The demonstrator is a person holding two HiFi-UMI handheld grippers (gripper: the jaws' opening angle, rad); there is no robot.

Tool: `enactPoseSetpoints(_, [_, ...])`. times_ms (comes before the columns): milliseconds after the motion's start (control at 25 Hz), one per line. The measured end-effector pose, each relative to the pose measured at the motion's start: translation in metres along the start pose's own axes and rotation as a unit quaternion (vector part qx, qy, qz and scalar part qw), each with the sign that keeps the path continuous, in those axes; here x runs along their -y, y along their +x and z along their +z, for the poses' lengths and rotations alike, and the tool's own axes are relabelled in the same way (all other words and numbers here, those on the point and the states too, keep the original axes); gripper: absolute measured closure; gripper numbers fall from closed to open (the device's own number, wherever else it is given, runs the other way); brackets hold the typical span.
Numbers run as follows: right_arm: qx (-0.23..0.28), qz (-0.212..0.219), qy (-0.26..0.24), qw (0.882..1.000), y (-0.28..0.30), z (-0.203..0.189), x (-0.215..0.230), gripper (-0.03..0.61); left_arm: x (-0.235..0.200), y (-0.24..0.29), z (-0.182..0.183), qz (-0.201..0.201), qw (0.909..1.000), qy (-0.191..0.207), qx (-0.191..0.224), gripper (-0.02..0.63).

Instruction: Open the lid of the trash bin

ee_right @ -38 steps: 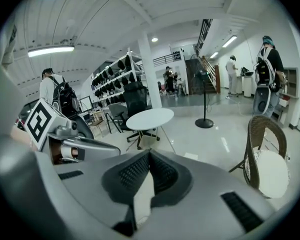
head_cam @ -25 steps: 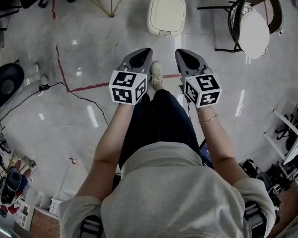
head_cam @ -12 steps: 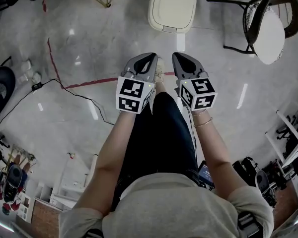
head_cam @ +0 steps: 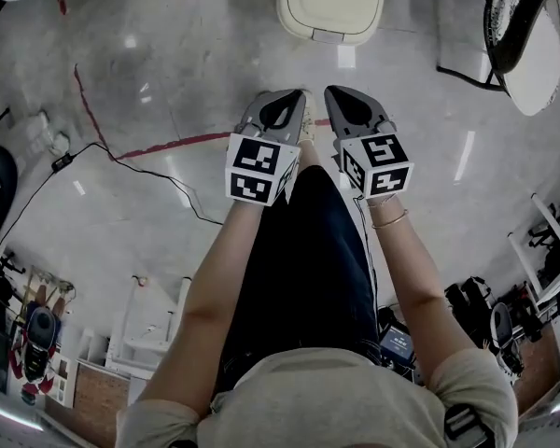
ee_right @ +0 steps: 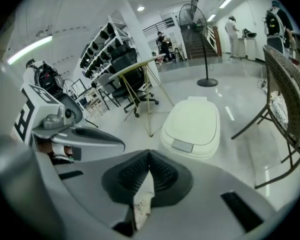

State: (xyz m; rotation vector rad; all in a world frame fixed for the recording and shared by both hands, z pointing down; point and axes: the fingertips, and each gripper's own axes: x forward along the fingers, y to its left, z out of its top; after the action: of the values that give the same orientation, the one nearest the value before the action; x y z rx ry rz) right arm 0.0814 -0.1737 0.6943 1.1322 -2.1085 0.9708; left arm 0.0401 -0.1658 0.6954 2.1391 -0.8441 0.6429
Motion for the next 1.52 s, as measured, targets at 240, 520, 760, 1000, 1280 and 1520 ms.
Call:
enactPoseSetpoints(240, [-0.006, -0.019, -0.007, 1.000, 0.030, -0.004, 0.033, 0.571, -0.015, 0.026, -0.012, -0.011, 0.9996, -0.024, -0.003, 0.607])
enactPoseSetpoints(520, [-0.006, -0.046, -0.004, 0.999, 0.067, -0.001, 0.069, 0.571, -0.032, 0.057, -0.013, -0.004, 0.9993, -0.036, -0.001, 0.607])
enactPoseSetpoints(760, [-0.021, -0.041, -0.032, 0.998, 0.091, 0.004, 0.082, 0.571, -0.055, 0.068, -0.011, 0.028, 0.9990, -0.034, -0.004, 0.607])
enactPoseSetpoints(1000, [-0.040, -0.044, -0.033, 0.998, 0.104, -0.005, 0.087, 0.571, -0.064, 0.075, -0.017, 0.037, 0.9981, -0.049, -0.008, 0.606])
enactPoseSetpoints(1280, [-0.040, -0.053, -0.015, 0.998, 0.109, -0.009, 0.088, 0.571, -0.069, 0.080, -0.018, 0.038, 0.9975, -0.060, -0.008, 0.607])
enactPoseSetpoints(1520, [-0.052, -0.063, -0.025, 0.996, 0.111, -0.010, 0.088, 0.571, -0.070, 0.082, -0.015, 0.040, 0.9972, -0.062, -0.013, 0.607])
